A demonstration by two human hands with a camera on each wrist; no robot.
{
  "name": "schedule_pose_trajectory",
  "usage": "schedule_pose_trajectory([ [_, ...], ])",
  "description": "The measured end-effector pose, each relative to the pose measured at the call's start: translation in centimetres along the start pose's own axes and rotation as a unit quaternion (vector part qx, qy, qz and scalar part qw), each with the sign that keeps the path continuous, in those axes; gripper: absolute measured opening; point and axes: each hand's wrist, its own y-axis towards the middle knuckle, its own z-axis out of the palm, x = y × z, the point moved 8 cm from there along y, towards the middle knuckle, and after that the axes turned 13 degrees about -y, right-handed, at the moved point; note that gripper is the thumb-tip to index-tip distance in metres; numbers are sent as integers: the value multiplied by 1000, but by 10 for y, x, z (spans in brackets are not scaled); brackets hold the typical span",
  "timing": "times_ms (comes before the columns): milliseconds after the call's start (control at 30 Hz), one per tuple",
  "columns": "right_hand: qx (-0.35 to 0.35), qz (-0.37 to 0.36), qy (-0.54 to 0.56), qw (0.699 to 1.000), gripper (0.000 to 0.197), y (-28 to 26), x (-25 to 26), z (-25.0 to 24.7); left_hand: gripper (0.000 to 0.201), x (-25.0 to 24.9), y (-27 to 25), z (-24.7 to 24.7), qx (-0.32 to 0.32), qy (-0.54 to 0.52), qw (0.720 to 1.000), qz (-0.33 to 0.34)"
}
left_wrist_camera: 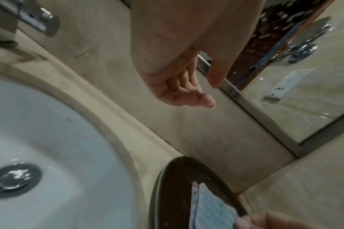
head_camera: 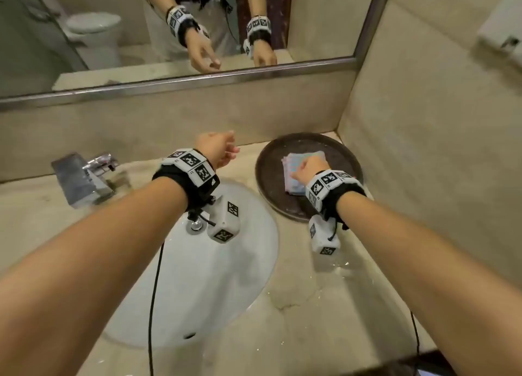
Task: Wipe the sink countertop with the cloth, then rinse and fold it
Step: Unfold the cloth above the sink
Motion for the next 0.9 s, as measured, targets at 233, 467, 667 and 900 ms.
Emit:
schedule_pose_trajectory([
  [233, 12, -56, -166, 984, 37, 12, -3, 32, 24, 37, 11, -15, -22, 13, 1000, -16],
  [467, 5, -40, -77, 996, 31, 17, -4, 16, 23, 38, 5, -19, -38, 12, 999, -21],
  [667, -79, -41, 109, 990, 15, -2, 25, -53, 24, -5, -15, -5, -13, 18, 1000, -2],
  [900, -128, -168, 170, 963, 20, -58, 116, -136, 11, -82, -61, -6, 46, 44, 995, 73],
])
